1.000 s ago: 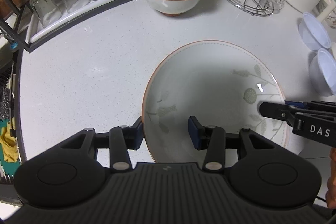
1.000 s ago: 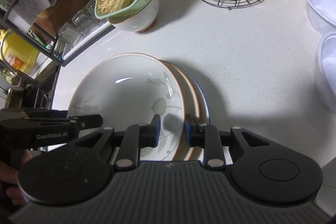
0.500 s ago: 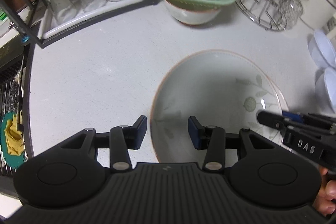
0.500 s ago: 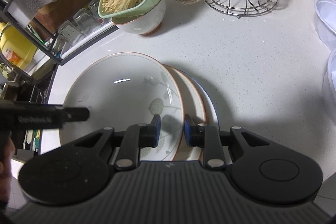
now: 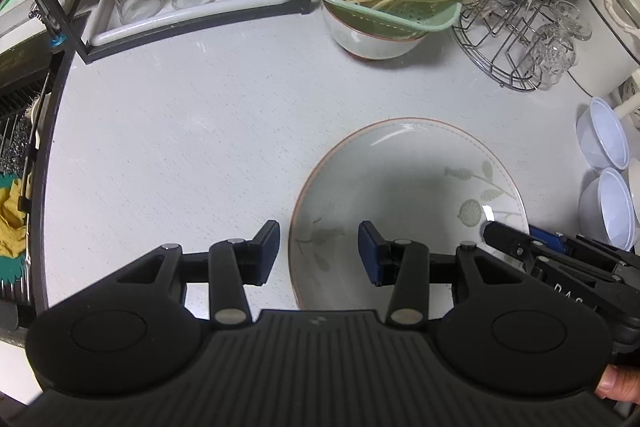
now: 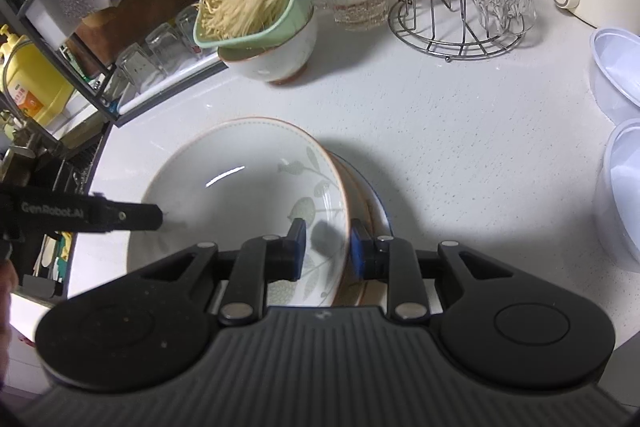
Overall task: Organize plates and bowls
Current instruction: 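Lower the held plate onto the stacked plates with both grippers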
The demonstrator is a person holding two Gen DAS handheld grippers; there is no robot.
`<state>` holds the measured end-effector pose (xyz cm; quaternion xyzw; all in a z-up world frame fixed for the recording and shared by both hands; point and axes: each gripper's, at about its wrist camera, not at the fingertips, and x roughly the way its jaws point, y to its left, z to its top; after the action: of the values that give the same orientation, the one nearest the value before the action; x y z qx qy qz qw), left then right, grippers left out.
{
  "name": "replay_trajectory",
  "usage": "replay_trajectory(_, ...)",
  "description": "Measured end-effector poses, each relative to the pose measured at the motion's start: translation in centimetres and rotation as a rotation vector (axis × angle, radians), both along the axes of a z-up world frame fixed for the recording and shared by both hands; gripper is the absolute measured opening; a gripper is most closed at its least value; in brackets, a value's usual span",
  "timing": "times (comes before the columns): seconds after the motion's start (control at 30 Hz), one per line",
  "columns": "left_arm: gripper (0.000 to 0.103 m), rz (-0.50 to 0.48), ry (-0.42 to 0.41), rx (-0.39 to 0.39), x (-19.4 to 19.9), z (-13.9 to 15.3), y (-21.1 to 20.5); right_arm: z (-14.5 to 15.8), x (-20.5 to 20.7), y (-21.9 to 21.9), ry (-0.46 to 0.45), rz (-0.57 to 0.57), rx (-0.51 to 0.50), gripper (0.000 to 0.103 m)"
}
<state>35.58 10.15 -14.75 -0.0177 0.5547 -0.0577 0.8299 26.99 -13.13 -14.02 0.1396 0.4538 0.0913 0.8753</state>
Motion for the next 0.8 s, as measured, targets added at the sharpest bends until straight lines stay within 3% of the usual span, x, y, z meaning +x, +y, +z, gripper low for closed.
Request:
replay_trajectory(0.4, 0.049, 0.039, 0.026, -0.05, -1.3, -1.0, -0.8, 1.0, -1.1, -0.1, -0.035, 0.04, -0.04, 0.026)
replay_trajectory(0.67, 0.049, 0.06, 0.002, -0.044, -1.6, -0.7, -1.0, 1.5, -1.7, -0.8, -0.039, 0.043, -0.046, 0.026)
replay_trajectory(0.8, 0.049, 0.065, -0.01, -0.052, -1.8, -0.2, -1.1, 2.4, -2.2, -0.5, -0.088, 0.069, -0.061, 0.026)
